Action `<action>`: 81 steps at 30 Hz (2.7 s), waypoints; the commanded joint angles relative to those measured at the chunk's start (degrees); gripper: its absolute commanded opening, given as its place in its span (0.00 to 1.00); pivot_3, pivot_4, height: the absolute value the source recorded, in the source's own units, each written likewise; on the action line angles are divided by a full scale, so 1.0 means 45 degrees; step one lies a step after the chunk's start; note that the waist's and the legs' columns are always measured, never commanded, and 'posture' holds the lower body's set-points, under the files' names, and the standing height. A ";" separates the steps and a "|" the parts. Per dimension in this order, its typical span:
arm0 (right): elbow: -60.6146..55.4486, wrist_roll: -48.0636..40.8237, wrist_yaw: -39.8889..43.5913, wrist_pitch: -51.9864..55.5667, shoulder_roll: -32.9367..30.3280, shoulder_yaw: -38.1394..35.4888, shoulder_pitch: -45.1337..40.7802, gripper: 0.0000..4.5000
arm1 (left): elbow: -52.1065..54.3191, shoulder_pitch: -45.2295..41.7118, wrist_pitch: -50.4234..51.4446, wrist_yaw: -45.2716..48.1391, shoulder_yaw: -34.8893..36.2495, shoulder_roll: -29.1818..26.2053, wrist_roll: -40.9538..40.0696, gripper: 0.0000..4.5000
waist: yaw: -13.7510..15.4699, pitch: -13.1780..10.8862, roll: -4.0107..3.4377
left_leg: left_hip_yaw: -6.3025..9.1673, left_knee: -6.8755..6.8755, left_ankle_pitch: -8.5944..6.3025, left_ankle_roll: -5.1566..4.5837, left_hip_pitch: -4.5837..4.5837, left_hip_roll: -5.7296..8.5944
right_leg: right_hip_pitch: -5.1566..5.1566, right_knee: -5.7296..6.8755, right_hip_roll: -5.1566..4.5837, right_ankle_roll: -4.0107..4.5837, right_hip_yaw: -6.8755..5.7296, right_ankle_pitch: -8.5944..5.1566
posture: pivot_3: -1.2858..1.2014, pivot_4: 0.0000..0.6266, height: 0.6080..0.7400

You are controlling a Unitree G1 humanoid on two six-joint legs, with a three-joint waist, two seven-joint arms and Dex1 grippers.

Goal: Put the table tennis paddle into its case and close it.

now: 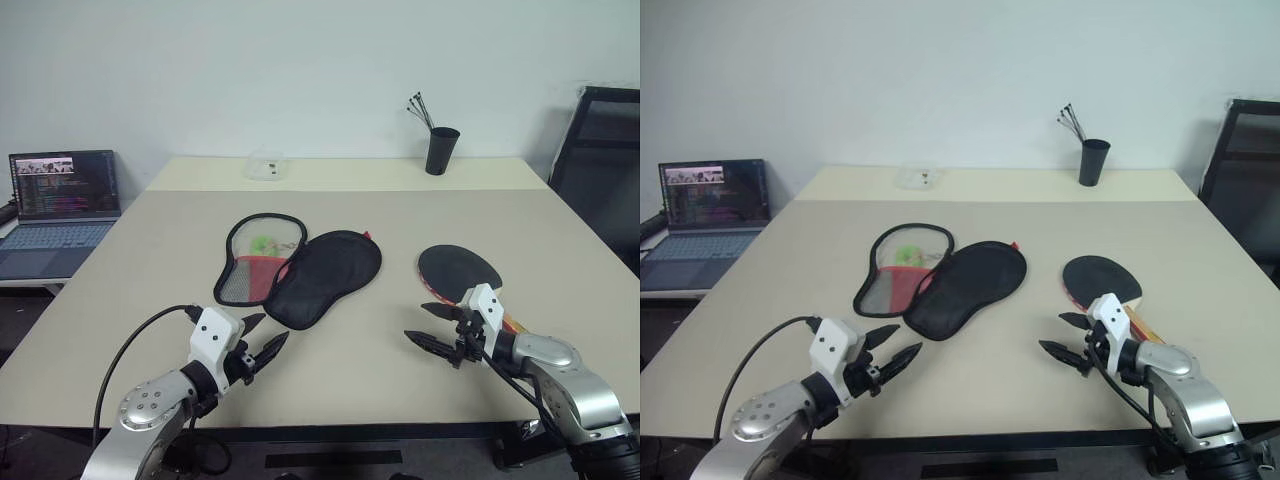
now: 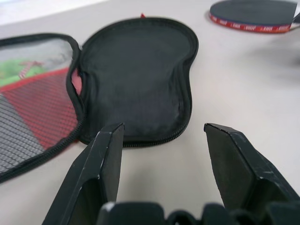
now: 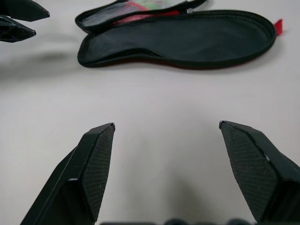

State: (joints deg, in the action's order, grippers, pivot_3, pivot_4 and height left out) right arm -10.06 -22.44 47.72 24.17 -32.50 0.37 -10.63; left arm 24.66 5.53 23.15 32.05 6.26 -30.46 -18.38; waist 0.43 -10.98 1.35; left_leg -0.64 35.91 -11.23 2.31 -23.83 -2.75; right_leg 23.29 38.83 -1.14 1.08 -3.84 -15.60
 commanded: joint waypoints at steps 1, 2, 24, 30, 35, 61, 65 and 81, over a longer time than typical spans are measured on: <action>-0.1117 -0.0597 -0.0236 0.0678 -0.0213 -0.0590 -0.0149 0.87 | -0.0116 -0.0435 -0.0287 0.0244 -0.0035 -0.0060 -0.0033 0.66 | 0.0007 0.0000 0.0000 | 0.0000 0.0001 0.0000 0.0000 -0.0001 0.0000 | 0.0002 0.0000 0.0000 0.0000 -0.0001 0.0000 | 0.52 0.24 1.00; -0.1103 -0.0546 -0.0239 0.0700 -0.0276 -0.0583 -0.0136 0.87 | -0.0276 -0.0554 -0.0479 0.0410 -0.0100 -0.0053 -0.0048 0.66 | 0.0016 0.0000 0.0001 | 0.0002 0.0002 0.0000 0.0000 -0.0002 0.0001 | 0.0002 0.0004 0.0000 -0.0001 -0.0002 0.0000 | 0.52 0.24 1.00; -0.2749 -0.3142 -0.4235 0.6618 0.1895 -0.0117 -0.2515 1.00 | -0.4033 -0.4081 -0.0311 0.4801 0.1487 -0.2761 -0.2253 0.66 | -0.0106 -0.0016 0.0033 | -0.0011 -0.0021 -0.0001 -0.0001 -0.0017 -0.0004 | 0.0027 0.0003 0.0015 -0.0001 0.0008 -0.0001 | 0.52 0.24 1.00; -0.1653 -0.3117 -0.5284 0.7953 0.3135 0.0710 -0.3577 1.00 | -0.5312 -0.4624 0.0112 0.5552 0.1901 -0.3444 -0.2611 0.66 | -0.0103 -0.0019 0.0052 | -0.0013 0.0001 0.0000 -0.0001 -0.0018 -0.0006 | 0.0026 0.0010 0.0006 -0.0015 0.0006 0.0010 | 0.52 0.24 1.00; -0.0077 -0.2812 -0.6094 0.8578 0.4638 0.0750 -0.4645 1.00 | -0.6205 -0.5132 -0.0152 0.5602 0.1915 -0.3574 -0.2301 0.66 | -0.0113 -0.0020 0.0051 | -0.0017 -0.0009 0.0000 -0.0001 -0.0016 -0.0015 | 0.0036 0.0021 0.0014 -0.0011 0.0013 0.0009 | 0.52 0.24 1.00; 0.5908 0.0077 -0.6040 0.5573 0.8561 0.2091 -0.7083 0.80 | -0.6079 -0.5508 -0.0550 0.5541 0.1648 -0.3340 -0.1935 0.66 | -0.0210 -0.0017 0.0057 | -0.0058 -0.0019 0.0000 -0.0001 -0.0009 -0.0191 | 0.0068 0.0036 0.0098 0.0007 0.0037 0.0025 | 0.52 0.24 1.00; 0.6018 0.0229 -0.6037 0.5623 0.8644 0.2000 -0.7023 0.49 | -0.5892 -0.5361 -0.0559 0.5548 0.1592 -0.3271 -0.1863 0.66 | -0.0202 -0.0017 0.0058 | -0.0064 -0.0019 0.0000 0.0000 -0.0013 -0.0190 | 0.0070 0.0031 0.0096 0.0008 0.0045 0.0025 | 0.52 0.24 1.00; 0.3182 -0.0641 -0.4529 0.8584 0.5657 0.1665 -0.5858 0.00 | -0.4508 -0.5249 -0.0008 0.5434 0.1073 -0.2648 -0.1997 0.66 | -0.0094 -0.0015 0.0060 | -0.0079 -0.0021 -0.0001 0.0001 -0.0026 -0.0181 | 0.0078 0.0020 0.0090 0.0011 0.0054 0.0027 | 0.52 0.24 1.00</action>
State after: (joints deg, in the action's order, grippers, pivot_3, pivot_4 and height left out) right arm 8.38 -24.09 25.37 59.70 -4.84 8.08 -37.95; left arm 2.16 -17.94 23.36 56.68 11.18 -42.44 -26.92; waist 0.01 -11.05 1.62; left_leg -1.01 35.82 -11.23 2.32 -23.96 -3.54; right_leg 23.63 38.91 -0.76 1.13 -3.59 -15.48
